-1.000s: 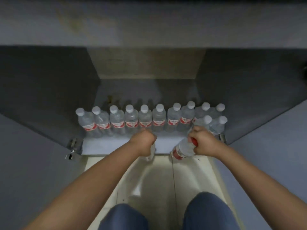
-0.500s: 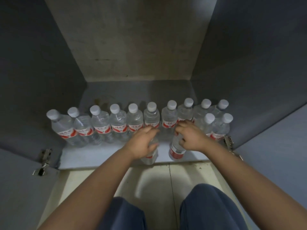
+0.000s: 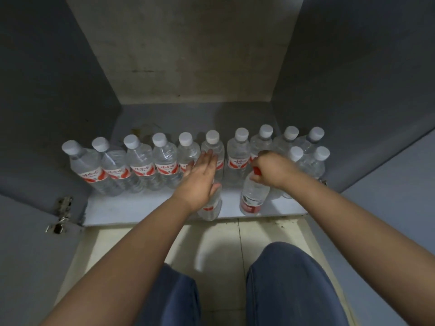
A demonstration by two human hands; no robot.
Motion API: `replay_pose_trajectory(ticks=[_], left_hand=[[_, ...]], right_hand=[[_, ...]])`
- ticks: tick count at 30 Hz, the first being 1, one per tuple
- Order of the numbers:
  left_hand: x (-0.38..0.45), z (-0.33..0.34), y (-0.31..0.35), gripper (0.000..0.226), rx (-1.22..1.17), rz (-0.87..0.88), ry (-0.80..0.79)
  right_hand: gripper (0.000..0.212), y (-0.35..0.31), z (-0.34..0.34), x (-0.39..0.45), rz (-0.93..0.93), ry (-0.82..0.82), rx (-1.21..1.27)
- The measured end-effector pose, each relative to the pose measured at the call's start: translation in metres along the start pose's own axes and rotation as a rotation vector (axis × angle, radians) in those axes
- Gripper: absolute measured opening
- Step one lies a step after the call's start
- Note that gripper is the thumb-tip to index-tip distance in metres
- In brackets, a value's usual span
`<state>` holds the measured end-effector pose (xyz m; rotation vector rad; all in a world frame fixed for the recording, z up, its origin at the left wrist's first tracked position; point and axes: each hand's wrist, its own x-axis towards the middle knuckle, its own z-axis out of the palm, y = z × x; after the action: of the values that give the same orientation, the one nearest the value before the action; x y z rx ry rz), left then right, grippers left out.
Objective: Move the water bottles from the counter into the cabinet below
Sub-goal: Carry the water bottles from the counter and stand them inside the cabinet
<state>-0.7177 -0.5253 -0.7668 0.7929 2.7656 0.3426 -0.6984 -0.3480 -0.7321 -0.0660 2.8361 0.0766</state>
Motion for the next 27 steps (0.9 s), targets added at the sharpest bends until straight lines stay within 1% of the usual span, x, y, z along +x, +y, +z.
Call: replay_pose_trajectory(ticks=[1, 3, 5, 10, 13, 15, 18, 20, 22, 25, 27], left_hand=[[0.0, -0.001, 0.002, 0.072, 0.009, -0.002, -0.003], [-0.001, -0.002, 0.005, 0.071, 0.024, 0.002, -0.011], [-0.003, -0.002, 0.005, 0.071, 0.03, 0.005, -0.026], [-0.01, -0.007, 0.002, 0.072, 0.023, 0.016, -0.075], [-0.009, -0.01, 0.004, 0.074, 0.075, 0.019, -0.103], [-0.008, -0.012, 0.006, 0.075, 0.094, 0.015, -0.106], [-0.011, -0.012, 0.007, 0.075, 0.099, 0.019, -0.047], [-0.014, -0.012, 0.007, 0.069, 0.086, 0.003, -0.01], [-0.016, -0.012, 0.007, 0.061, 0.075, -0.026, -0.052], [-0.015, -0.012, 0.009, 0.055, 0.057, -0.057, -0.102], [-0.01, -0.014, 0.011, 0.047, 0.076, -0.043, -0.106]], right_hand=[[0.024, 0.002, -0.001, 0.002, -0.069, -0.011, -0.001], [0.033, 0.009, -0.002, 0.004, -0.169, -0.015, -0.018], [0.043, 0.017, 0.0, 0.004, -0.189, 0.012, -0.014], [0.046, 0.021, 0.002, 0.004, -0.188, 0.011, 0.014], [0.043, 0.022, 0.001, 0.007, -0.157, 0.034, 0.02], [0.04, 0.021, 0.0, 0.008, -0.128, 0.02, 0.02], [0.032, 0.018, -0.002, 0.007, -0.077, 0.006, 0.022], [0.028, 0.017, 0.001, 0.006, -0.037, 0.026, 0.042], [0.027, 0.017, 0.002, 0.004, 0.021, 0.043, 0.079], [0.027, 0.02, -0.001, 0.002, 0.085, 0.032, 0.113], [0.02, 0.022, -0.002, 0.001, 0.107, 0.018, 0.122]])
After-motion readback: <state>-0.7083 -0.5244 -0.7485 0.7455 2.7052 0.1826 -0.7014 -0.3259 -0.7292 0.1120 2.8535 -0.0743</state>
